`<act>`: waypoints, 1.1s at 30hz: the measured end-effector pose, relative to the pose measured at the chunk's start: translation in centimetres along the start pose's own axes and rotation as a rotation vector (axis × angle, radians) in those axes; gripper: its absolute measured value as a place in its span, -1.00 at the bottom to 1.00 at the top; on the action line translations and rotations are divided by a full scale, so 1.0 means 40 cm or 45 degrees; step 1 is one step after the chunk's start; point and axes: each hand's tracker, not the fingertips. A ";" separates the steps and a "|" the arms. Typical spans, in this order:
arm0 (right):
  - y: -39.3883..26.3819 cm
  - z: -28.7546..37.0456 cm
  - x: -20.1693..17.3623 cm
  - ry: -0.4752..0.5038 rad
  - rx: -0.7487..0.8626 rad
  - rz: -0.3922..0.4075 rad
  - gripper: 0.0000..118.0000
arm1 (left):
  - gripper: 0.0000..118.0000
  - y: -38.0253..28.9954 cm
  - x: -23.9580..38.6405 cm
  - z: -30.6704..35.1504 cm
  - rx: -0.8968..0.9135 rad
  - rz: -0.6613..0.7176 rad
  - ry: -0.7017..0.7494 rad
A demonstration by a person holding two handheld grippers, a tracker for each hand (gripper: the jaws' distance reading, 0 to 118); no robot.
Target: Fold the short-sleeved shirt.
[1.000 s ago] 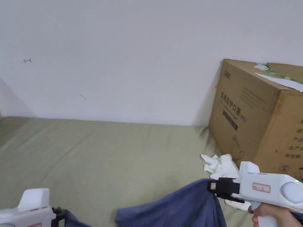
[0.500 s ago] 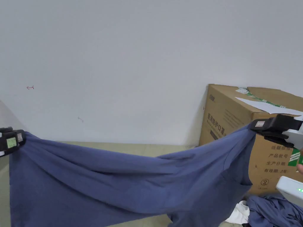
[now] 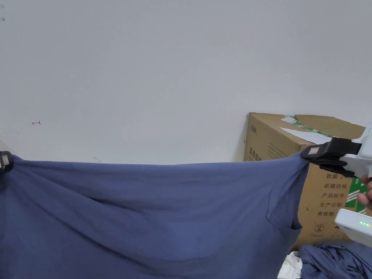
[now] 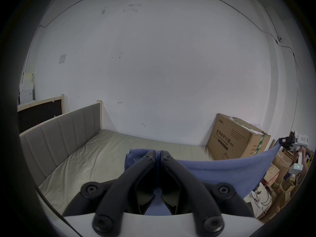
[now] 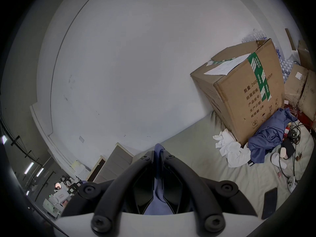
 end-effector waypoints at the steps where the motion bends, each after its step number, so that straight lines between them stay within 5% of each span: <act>1: 0.002 -0.006 -0.005 -0.010 -0.006 0.014 -0.94 | -0.98 0.000 0.002 -0.006 -0.004 -0.004 0.003; 11: 0.051 -0.185 0.006 -0.121 -0.077 0.096 -0.94 | -0.98 -0.005 -0.007 -0.202 -0.092 -0.030 0.066; 17: 0.092 -0.346 -0.028 -0.220 -0.096 0.234 -0.94 | -0.98 0.032 -0.017 -0.389 -0.046 -0.068 0.128; 23: 0.098 -0.401 -0.062 -0.147 0.041 0.294 -0.94 | -0.98 0.070 -0.033 -0.470 0.007 0.009 0.161; 29: -0.043 -0.354 -0.004 -0.152 0.049 0.440 -0.94 | -0.98 -0.079 -0.073 -0.430 0.034 -0.134 0.147; 33: -0.229 -0.315 0.108 -0.150 -0.060 0.317 -0.94 | -0.98 -0.273 -0.135 -0.382 -0.056 -0.057 0.126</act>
